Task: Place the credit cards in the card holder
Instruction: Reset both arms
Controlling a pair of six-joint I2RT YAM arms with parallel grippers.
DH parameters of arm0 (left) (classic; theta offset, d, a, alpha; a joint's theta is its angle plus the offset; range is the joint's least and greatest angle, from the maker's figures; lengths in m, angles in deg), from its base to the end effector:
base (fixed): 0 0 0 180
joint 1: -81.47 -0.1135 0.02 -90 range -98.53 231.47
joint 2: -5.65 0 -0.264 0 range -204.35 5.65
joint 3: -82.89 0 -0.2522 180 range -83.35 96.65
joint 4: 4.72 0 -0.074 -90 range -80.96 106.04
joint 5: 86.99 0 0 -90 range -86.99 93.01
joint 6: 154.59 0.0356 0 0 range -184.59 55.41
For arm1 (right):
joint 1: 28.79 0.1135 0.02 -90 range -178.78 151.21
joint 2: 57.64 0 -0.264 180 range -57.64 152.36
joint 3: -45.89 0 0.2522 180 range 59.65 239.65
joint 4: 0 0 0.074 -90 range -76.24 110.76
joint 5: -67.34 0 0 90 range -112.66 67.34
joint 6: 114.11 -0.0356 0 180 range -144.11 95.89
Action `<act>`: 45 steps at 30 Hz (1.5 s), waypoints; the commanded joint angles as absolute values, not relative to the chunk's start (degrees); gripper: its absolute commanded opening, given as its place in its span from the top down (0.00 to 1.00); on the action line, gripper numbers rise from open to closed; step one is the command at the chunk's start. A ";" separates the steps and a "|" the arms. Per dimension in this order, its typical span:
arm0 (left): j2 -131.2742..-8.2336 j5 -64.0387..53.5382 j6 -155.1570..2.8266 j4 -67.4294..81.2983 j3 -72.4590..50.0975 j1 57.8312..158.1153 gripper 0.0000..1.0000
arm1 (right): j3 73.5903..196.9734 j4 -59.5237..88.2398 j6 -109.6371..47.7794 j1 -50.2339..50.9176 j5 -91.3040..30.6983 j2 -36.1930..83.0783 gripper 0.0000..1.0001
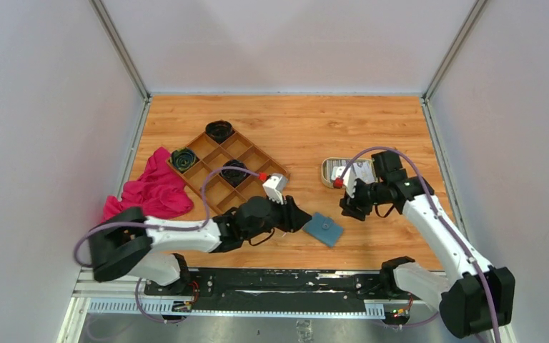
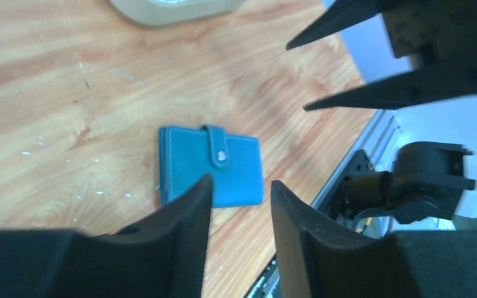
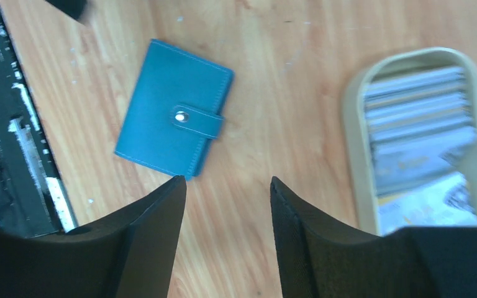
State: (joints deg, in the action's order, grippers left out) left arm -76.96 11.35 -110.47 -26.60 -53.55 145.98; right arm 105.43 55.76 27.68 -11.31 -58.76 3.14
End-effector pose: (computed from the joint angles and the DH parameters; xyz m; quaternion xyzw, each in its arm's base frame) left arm 0.1279 -0.2562 0.1842 0.0873 0.7990 -0.4527 0.3860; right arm 0.1837 0.0799 0.2523 -0.5905 0.7001 0.2042 0.3457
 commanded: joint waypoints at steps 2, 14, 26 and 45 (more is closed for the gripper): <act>-58.17 15.92 -95.93 -8.23 -53.72 145.81 0.41 | 110.09 58.23 25.06 -18.73 -60.18 -3.60 0.36; -29.38 20.24 -89.68 26.68 -41.79 143.32 0.00 | 117.10 56.75 6.10 -23.44 -61.35 -18.12 0.00; -19.45 21.22 -91.50 32.63 -42.11 143.33 0.00 | 117.75 56.53 -1.64 -23.47 -62.29 -20.92 0.00; -20.08 21.23 -91.06 33.69 -40.50 143.30 0.00 | 116.78 51.14 -16.05 -23.67 -51.13 -25.35 0.00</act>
